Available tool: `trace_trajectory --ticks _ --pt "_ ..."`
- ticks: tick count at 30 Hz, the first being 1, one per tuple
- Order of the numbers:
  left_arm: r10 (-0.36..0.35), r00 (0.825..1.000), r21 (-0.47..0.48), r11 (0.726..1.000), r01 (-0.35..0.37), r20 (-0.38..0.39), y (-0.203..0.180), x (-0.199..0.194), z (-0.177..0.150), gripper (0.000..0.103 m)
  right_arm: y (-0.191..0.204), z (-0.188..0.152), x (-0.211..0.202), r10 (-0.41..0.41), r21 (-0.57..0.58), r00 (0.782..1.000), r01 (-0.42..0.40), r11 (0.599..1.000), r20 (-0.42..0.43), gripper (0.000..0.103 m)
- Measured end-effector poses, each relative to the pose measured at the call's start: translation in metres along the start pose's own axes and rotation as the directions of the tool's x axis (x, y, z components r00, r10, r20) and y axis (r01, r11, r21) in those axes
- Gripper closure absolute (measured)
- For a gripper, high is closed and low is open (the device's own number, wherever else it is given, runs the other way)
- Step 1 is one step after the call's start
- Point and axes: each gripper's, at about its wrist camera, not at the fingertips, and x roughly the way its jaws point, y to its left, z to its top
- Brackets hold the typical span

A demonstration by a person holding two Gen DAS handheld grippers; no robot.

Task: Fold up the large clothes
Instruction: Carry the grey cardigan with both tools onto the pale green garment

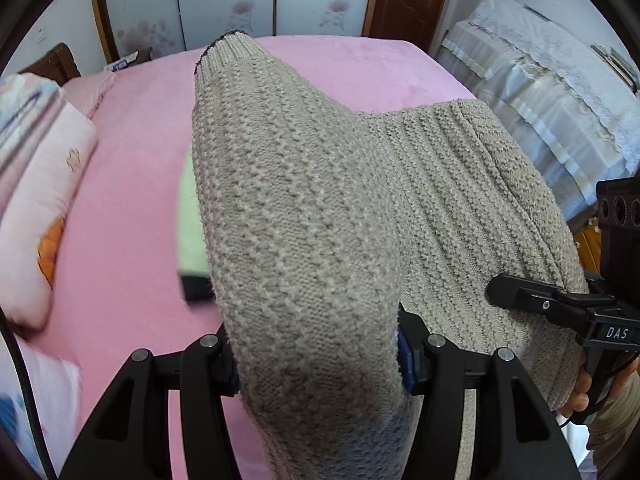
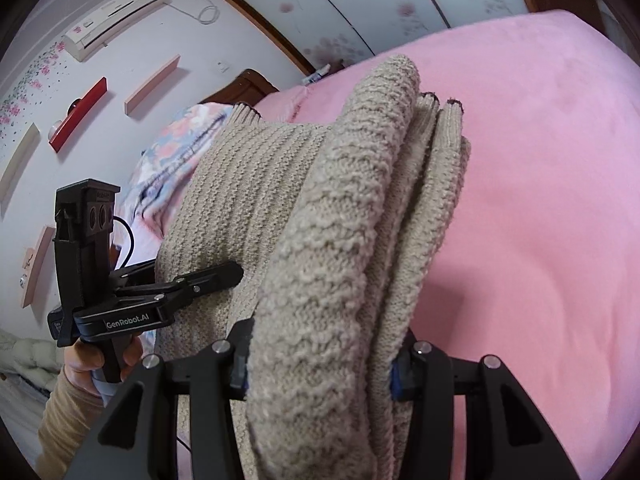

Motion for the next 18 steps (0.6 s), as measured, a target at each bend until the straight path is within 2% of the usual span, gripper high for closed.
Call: trace_trajectory --ticks 3,7,11,14,18 --pt "0.012 1.000 -0.003 1.000 -0.011 0.016 0.050 0.017 0.045 0.048 0.004 0.038 0.039 0.005 0.000 1.000 -0.005 1.000 0.025 0.056" --pt "0.033 0.999 -0.002 0.999 -0.033 0.026 0.097 0.058 0.088 0.048 -0.008 0.080 0.096 0.004 0.022 0.999 -0.005 1.000 0.047 0.056" --pt "0.045 0.999 -0.039 0.998 -0.044 0.021 0.138 0.114 0.122 0.047 -0.031 0.103 0.146 0.004 0.038 0.999 -0.006 0.999 0.052 0.056" --pt "0.061 0.998 -0.059 0.996 -0.060 0.015 0.156 0.163 0.135 0.047 -0.052 0.113 0.188 0.007 0.066 0.999 -0.010 0.998 0.053 0.056" --pt "0.056 0.998 -0.093 0.994 -0.057 -0.011 0.174 0.218 0.131 0.047 -0.083 0.111 0.230 0.011 0.108 0.998 -0.017 0.994 0.055 0.056"
